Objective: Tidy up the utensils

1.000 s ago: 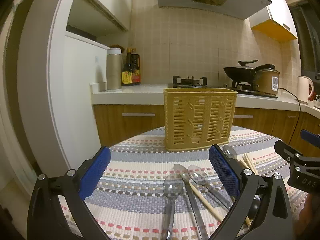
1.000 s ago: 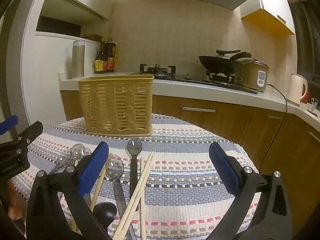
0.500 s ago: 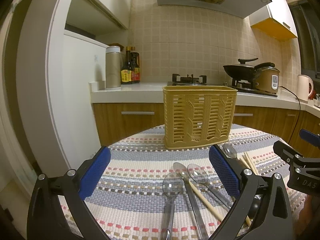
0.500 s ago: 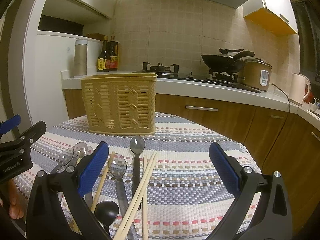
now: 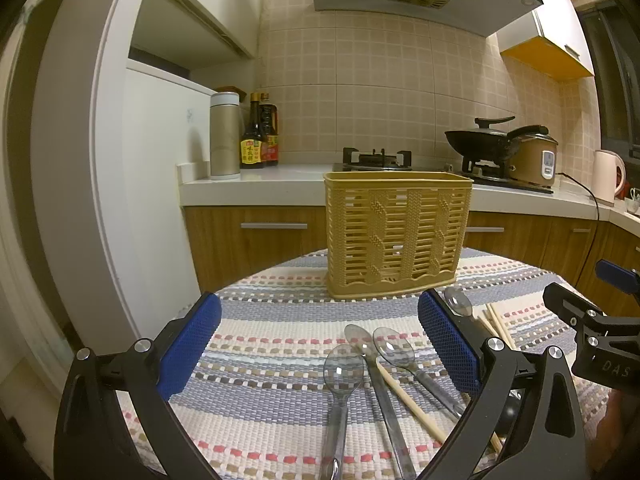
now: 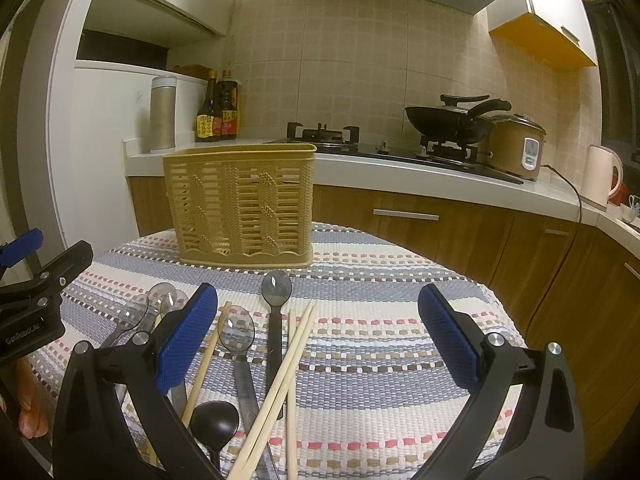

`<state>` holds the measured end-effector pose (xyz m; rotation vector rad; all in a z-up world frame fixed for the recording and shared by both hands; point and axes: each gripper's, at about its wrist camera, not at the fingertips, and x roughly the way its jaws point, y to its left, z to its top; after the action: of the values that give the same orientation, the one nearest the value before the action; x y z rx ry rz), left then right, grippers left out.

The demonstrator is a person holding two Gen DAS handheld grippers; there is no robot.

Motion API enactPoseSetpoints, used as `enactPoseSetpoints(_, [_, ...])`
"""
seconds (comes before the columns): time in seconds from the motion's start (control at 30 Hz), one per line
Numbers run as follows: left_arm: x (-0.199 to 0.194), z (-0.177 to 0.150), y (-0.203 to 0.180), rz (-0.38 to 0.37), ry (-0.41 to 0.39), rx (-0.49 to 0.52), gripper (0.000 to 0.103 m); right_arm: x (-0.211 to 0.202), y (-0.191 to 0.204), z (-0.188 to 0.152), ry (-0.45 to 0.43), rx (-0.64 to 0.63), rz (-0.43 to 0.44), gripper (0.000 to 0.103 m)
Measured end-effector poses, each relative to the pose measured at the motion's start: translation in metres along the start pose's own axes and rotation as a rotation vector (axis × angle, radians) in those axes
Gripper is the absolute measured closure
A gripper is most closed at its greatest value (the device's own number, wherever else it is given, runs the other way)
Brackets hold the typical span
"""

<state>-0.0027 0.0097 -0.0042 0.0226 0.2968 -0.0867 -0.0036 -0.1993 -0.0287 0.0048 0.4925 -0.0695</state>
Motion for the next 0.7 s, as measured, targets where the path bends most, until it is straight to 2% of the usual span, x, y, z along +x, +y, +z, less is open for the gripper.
enactPoseSetpoints(0.7, [0.0005,-0.0007,-0.0008,-0.001,0.002,-0.001,0.007,0.0028,0.0002,0.0001,0.009,-0.005,0.002,0.007])
